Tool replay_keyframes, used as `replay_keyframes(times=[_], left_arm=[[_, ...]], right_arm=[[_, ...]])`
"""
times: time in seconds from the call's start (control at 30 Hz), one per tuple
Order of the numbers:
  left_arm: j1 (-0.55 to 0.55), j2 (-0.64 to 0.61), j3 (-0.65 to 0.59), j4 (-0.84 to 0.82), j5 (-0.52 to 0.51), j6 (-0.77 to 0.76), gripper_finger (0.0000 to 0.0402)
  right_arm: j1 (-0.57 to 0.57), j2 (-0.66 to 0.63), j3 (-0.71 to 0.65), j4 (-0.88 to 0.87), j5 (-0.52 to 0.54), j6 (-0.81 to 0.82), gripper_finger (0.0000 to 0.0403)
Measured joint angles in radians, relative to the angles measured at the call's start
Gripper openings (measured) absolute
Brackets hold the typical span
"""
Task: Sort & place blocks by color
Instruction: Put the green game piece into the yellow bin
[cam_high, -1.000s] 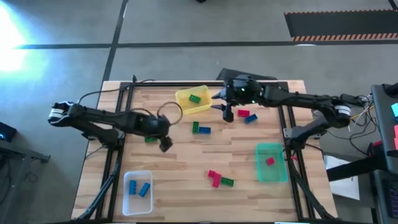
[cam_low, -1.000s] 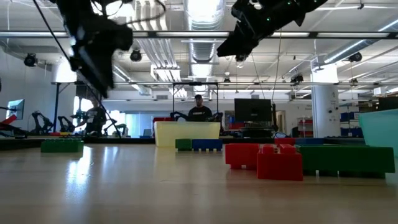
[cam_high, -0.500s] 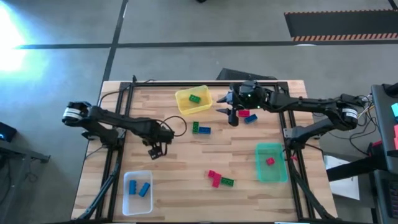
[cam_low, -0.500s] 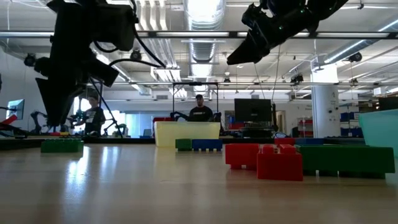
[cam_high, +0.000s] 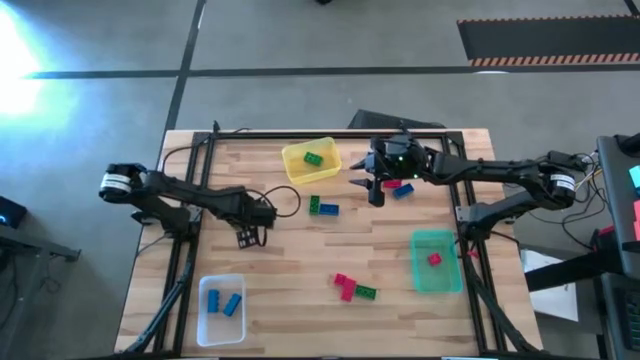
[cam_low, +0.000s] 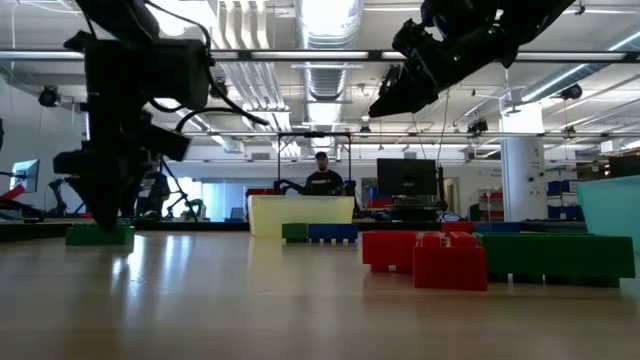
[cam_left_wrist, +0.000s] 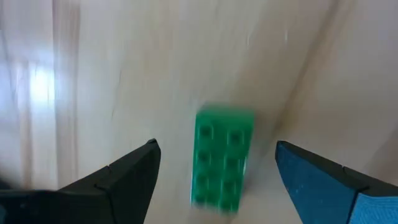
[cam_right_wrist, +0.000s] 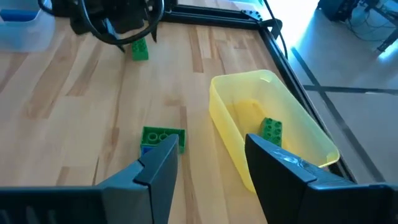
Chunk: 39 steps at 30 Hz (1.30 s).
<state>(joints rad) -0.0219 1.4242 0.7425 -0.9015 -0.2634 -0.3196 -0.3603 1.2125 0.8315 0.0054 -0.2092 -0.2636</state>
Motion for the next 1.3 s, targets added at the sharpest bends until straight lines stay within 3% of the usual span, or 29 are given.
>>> replay_keyframes(times=[0.27,0.47,0.57,0.87,1.0,1.17,1.3], left_arm=[[0.049,-0.003,-0.103,0.170,-0.023,0.031,0.0271],[0.065,-0.009,-0.159,0.257,0.019,-0.008,0.0177],[0.069,-0.028,-0.126,0.275,-0.026,-0.027,0.0121],[0.068,-0.133,0.044,0.355,-0.018,-0.067,0.0123],[0.065,-0.196,0.084,0.686,-0.014,-0.012,0.0123],[0.052,-0.216,0.000,1.282,-0.007,0.168,0.0123],[0.053,-0.176,-0.070,1.579,-0.007,0.225,0.0123]], right_arm=[[0.009,0.000,-0.060,0.013,-0.009,0.088,0.0178],[0.034,0.000,-0.216,0.227,-0.010,0.106,0.0178],[0.033,0.000,-0.270,0.333,-0.006,0.107,0.0178],[0.033,-0.001,-0.292,0.427,-0.001,0.074,0.0178],[0.033,-0.001,-0.308,0.486,-0.002,0.043,0.0178],[0.032,-0.001,-0.341,0.618,-0.054,0.042,0.0178],[0.038,0.015,-0.348,0.746,-0.108,0.152,0.0178]])
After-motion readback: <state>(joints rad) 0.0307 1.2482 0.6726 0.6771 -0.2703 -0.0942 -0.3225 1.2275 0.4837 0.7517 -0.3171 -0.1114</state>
